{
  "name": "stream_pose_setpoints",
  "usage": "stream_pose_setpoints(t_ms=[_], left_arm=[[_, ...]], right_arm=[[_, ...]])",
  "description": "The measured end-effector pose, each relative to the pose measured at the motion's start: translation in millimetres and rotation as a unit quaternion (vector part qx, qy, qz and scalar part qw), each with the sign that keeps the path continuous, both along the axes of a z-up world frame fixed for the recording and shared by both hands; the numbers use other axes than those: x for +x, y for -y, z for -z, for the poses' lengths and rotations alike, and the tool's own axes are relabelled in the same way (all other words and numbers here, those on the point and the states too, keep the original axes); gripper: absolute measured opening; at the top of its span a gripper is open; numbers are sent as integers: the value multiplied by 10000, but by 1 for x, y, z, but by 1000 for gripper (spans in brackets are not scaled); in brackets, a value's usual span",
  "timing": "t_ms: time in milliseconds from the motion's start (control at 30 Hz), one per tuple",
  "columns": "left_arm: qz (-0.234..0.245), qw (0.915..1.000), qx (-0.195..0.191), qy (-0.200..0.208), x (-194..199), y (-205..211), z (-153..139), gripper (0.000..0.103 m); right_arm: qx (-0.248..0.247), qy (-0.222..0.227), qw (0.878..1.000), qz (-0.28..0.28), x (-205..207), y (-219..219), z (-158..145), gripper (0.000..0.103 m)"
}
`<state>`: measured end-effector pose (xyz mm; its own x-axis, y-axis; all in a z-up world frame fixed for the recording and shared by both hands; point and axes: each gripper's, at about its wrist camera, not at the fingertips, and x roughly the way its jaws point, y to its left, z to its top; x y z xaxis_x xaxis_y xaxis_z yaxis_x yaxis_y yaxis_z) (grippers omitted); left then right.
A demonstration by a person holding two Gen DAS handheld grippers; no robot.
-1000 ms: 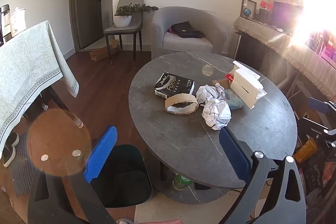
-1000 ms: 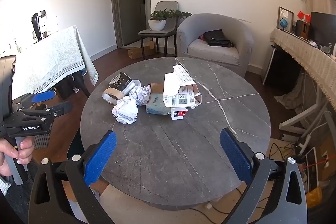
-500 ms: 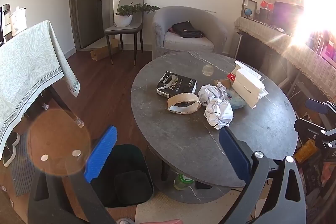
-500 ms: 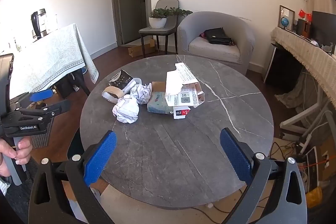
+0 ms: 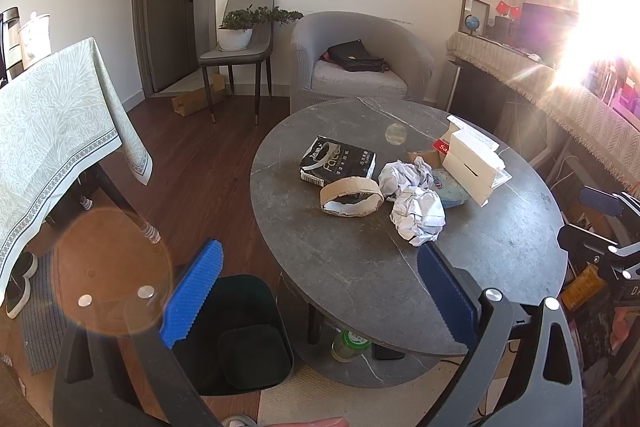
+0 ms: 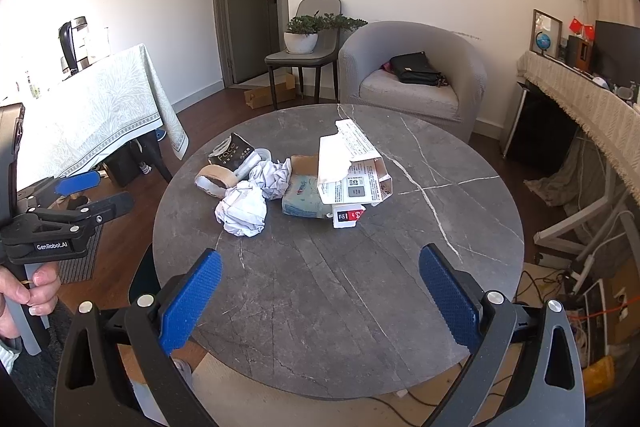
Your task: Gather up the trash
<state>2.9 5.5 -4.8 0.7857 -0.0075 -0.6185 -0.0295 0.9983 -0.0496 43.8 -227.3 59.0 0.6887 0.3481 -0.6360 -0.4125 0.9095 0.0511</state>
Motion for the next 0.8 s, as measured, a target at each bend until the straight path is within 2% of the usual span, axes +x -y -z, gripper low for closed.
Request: stream_pose_setpoints(t_ms=[800], left_arm=[[11, 10000, 3, 27, -2, 0, -1, 99]], right_arm=[[-63, -52, 10000, -21, 1, -4, 4, 100]])
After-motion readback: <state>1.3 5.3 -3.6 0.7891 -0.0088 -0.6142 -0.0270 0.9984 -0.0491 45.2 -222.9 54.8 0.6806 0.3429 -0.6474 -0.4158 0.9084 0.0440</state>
